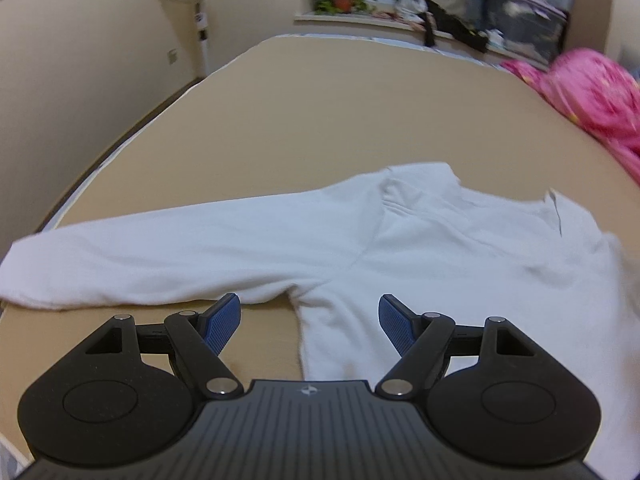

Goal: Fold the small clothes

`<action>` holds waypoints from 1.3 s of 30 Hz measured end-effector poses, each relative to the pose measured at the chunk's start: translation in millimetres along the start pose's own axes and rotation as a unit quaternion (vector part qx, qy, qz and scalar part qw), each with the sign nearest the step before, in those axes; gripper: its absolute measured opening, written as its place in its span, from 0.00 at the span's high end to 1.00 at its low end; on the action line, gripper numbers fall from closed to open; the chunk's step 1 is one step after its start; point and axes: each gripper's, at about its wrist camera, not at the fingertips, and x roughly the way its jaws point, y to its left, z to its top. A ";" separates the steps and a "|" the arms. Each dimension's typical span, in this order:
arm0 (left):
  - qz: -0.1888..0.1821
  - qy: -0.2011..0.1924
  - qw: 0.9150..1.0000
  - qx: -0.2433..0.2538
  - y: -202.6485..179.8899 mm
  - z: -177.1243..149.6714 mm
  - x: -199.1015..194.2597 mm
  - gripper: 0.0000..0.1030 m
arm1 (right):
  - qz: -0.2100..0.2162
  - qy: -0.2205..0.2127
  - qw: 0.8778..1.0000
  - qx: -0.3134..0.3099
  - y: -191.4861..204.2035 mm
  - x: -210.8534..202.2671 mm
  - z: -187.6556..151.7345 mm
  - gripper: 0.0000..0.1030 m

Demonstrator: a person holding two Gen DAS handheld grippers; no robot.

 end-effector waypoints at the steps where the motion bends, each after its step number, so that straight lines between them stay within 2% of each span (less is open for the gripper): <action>1: 0.002 0.001 1.000 -0.014 7.5 2.0 -0.4 0.22 | 0.055 0.008 0.998 -0.017 43.8 -8.3 -2.5 0.97; 2: 0.003 0.003 1.000 -0.023 12.0 3.3 -1.2 0.22 | 0.120 0.036 0.992 -0.030 90.5 -15.0 -12.2 0.96; 3: 0.003 0.005 0.999 -0.034 17.8 4.8 -1.4 0.22 | 0.166 0.068 0.983 -0.038 122.2 -18.3 -23.4 0.96; 5: -0.002 0.010 0.998 -0.061 31.5 7.8 -0.7 0.22 | 0.246 0.155 0.955 -0.064 183.0 -25.3 -63.9 0.90; 6: -0.005 0.014 0.997 -0.073 37.1 8.7 -0.3 0.23 | 0.268 0.206 0.937 -0.081 204.7 -29.2 -85.7 0.90; 7: -0.010 0.019 0.996 -0.085 42.3 9.4 0.8 0.26 | 0.281 0.237 0.925 -0.095 215.7 -34.0 -98.9 0.90; 8: -0.019 0.026 0.995 -0.096 47.2 10.3 2.9 0.36 | 0.290 0.253 0.917 -0.101 219.8 -43.9 -108.4 0.90; 10: -0.045 0.041 0.992 -0.112 52.4 12.8 7.6 0.50 | 0.297 0.261 0.914 -0.094 206.7 -61.9 -108.8 0.88; 11: -0.063 0.050 0.989 -0.123 54.9 14.7 12.0 0.55 | 0.294 0.263 0.914 -0.092 195.4 -68.2 -104.9 0.85; 15: -0.107 0.073 0.978 -0.161 56.4 26.2 34.2 0.55 | 0.255 0.261 0.926 -0.101 128.8 -93.8 -80.3 0.79; 17: -0.104 0.075 0.977 -0.170 55.1 33.5 48.1 0.55 | 0.231 0.264 0.931 -0.104 92.3 -103.6 -70.6 0.75; 20: -0.080 0.089 0.977 -0.178 55.6 39.2 73.5 0.55 | 0.187 0.265 0.940 -0.105 41.7 -114.0 -65.0 0.74; 23: -0.078 0.097 0.975 -0.183 56.9 39.2 89.5 0.56 | 0.148 0.271 0.947 -0.087 9.4 -114.3 -69.5 0.73; 24: -0.076 0.094 0.977 -0.178 56.2 39.5 90.9 0.61 | 0.141 0.270 0.949 -0.082 5.1 -115.1 -73.1 0.71; 25: -0.073 0.090 0.979 -0.170 54.5 39.7 91.0 0.82 | 0.135 0.271 0.950 -0.078 4.2 -110.5 -76.7 0.67; 26: -0.069 0.089 0.980 -0.161 52.9 40.0 89.9 0.90 | 0.126 0.272 0.951 -0.078 2.3 -104.9 -80.2 0.62; 30: -0.070 0.050 0.986 -0.146 50.7 46.0 57.3 0.94 | 0.073 0.265 0.953 -0.129 17.3 -71.7 -102.5 0.60; 32: -0.079 0.020 0.987 -0.136 48.6 49.1 27.0 0.94 | 0.047 0.265 0.948 -0.171 26.0 -54.8 -117.1 0.60; 34: -0.079 0.001 0.990 -0.119 44.5 47.3 0.8 0.94 | 0.039 0.278 0.937 -0.207 32.5 -40.0 -131.7 0.60; 36: -0.067 -0.005 0.993 -0.099 40.6 42.2 -12.8 0.93 | 0.036 0.280 0.929 -0.238 37.9 -29.6 -141.1 0.61; 37: -0.058 0.000 0.994 -0.092 38.6 40.1 -13.3 0.93 | 0.037 0.275 0.928 -0.249 39.2 -27.9 -142.1 0.66; 38: -0.050 0.016 0.995 -0.090 38.6 38.0 -10.4 0.93 | 0.040 0.272 0.927 -0.254 38.8 -27.0 -142.1 0.92; 39: -0.047 0.022 0.994 -0.093 39.4 37.3 -9.6 0.93 | 0.041 0.280 0.926 -0.250 35.6 -25.3 -141.6 0.93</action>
